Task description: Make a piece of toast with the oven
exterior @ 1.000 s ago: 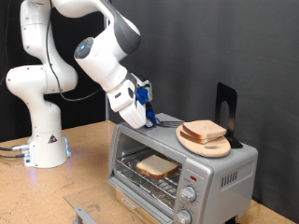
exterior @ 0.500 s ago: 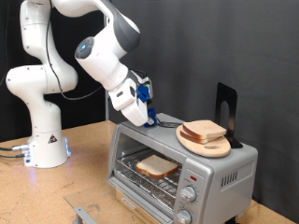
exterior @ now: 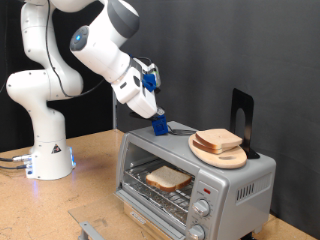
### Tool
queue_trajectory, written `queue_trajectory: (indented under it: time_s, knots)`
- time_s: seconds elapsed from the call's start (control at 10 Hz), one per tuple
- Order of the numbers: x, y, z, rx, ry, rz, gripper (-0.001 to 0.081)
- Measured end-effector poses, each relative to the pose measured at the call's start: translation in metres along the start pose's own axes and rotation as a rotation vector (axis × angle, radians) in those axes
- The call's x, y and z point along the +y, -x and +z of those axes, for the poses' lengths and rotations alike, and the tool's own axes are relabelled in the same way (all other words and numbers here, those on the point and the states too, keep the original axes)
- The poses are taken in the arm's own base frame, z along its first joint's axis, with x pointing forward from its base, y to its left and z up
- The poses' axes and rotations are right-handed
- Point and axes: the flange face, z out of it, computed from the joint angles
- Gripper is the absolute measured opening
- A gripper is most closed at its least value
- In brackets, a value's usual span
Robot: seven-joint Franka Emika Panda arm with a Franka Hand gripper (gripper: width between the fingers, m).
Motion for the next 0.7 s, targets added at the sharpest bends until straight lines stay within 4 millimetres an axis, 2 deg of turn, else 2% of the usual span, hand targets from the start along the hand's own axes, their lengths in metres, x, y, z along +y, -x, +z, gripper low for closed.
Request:
queue_trajectory:
  time_s: [0.1,0.2,0.3,0.5,0.6,0.7]
  knots:
    - [-0.003,0.001,-0.007,0.0,-0.003,0.005,0.0808]
    - [-0.002,0.001,-0.006,-0.002,-0.003,0.006,0.0808]
    - [-0.004,-0.001,-0.007,0.059,-0.084,0.02,0.0808]
    - [0.002,-0.003,-0.03,0.223,-0.26,0.13,0.0808]
    - [0.008,0.001,-0.046,0.262,-0.292,0.221,0.0808]
    - [0.014,0.007,-0.06,0.224,-0.283,0.309,0.0808]
